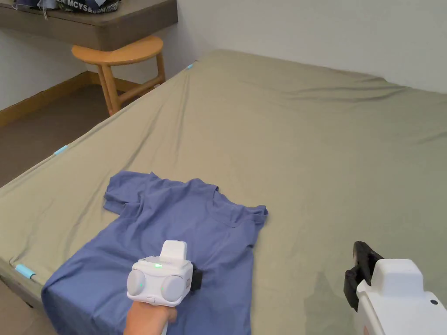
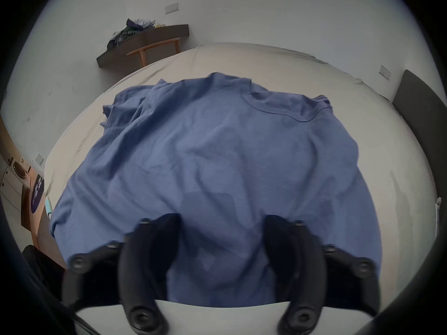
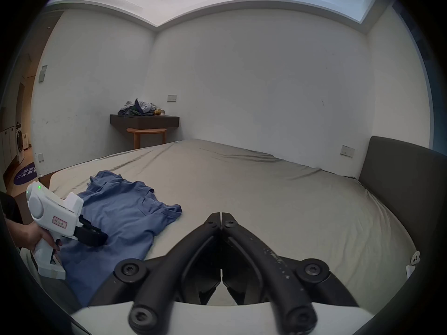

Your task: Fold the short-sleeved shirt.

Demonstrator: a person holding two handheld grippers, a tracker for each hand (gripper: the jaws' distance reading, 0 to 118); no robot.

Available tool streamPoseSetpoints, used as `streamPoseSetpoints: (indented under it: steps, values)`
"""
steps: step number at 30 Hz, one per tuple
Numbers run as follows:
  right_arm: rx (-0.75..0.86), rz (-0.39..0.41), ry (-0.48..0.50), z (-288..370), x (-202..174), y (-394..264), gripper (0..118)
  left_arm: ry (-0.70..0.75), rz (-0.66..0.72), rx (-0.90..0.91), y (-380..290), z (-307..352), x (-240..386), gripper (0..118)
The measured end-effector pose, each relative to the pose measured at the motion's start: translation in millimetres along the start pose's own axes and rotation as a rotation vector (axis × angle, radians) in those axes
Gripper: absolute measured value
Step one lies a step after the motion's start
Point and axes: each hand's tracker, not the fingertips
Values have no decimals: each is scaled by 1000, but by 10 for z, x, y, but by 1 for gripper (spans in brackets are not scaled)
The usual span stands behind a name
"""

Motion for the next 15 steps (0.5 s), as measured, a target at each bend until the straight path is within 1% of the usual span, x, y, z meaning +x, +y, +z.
streamPoseSetpoints:
  steps: [1,2,3,7,9,11,13,15]
  values:
    - [-1,-9,-2,6,23,-2,1,5,1,-2,19,-13,3,39]
    - [0,-16,-6,25,41,-4,1,48,-10,-19,27,-50,-2,8]
    - [6,-24,-14,57,62,1,1,12,-2,-23,28,-78,-56,0]
    - [33,-41,-27,215,175,31,1,-44,109,-19,63,53,-182,0]
    - [47,-34,-39,298,254,49,1,-97,199,51,74,278,-253,0]
    - [62,-35,-57,387,338,53,1,-179,290,110,142,551,-330,0]
    - [71,-50,-70,466,427,57,1,-237,318,166,272,864,-337,0]
    - [81,-64,-83,546,502,57,1,-268,280,211,392,1163,-259,0]
